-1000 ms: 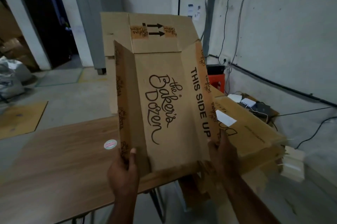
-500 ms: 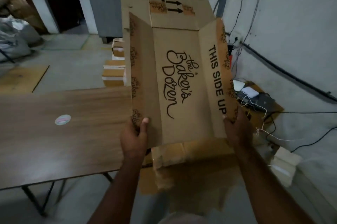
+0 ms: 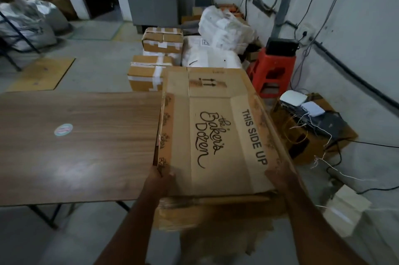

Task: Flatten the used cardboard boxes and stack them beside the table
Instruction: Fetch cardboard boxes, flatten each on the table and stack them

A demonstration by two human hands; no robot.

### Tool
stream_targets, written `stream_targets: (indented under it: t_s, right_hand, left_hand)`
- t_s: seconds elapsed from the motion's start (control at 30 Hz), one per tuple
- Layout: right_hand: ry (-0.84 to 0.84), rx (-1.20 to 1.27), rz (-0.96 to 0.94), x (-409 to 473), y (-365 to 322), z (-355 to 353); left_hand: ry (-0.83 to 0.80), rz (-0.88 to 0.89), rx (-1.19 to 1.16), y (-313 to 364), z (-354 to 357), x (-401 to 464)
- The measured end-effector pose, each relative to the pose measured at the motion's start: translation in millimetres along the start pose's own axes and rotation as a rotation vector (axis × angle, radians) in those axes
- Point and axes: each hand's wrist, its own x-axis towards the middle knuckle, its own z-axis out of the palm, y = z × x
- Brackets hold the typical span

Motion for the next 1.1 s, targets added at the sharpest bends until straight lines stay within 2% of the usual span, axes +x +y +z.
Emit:
stream_targets:
  t_s: [0.13, 0.23, 0.37, 0.53, 0.77, 0.87, 0.97, 1.1]
  right_hand:
    - [-0.054, -0.045, 0.062, 17.1, 10.4, 2.8]
    - [-0.056, -0.083, 0.017, 23.8, 10.8, 0.4]
    - [-0.059, 0.001, -0.048, 32.6, 17.8, -4.4]
    - [-0.073, -0.016, -0.042, 30.8, 22.8, -1.1]
    - [-0.004, -0.163, -0.045, 26.2, 24.6, 8.8]
    - [0.026, -0.297, -0.028, 22.5, 16.8, 7.8]
    - [0.083, -0.427, -0.044, 8.6, 3.8, 5.8]
    - [0.125, -0.456, -0.215, -19.7, -14.3, 21.5]
  left_hand:
    - [0.068, -0.069, 0.086, -5.1, 3.7, 12.1]
    - [0.088, -0.061, 0.16, -7.6, 8.6, 15.7]
    - [0.056, -0.006, 0.313, -9.6, 17.3, 18.8]
    - [0.067, -0.025, 0.259, -10.3, 15.5, 24.4]
    - [0.06, 0.009, 0.37, -12.0, 14.8, 34.8]
    - [0.059, 0.019, 0.39, -15.0, 13.0, 33.0]
    - [0.143, 0.061, 0.48, -20.6, 5.7, 29.0]
    - [0.273, 0.219, 0.552, -23.1, -6.5, 19.6]
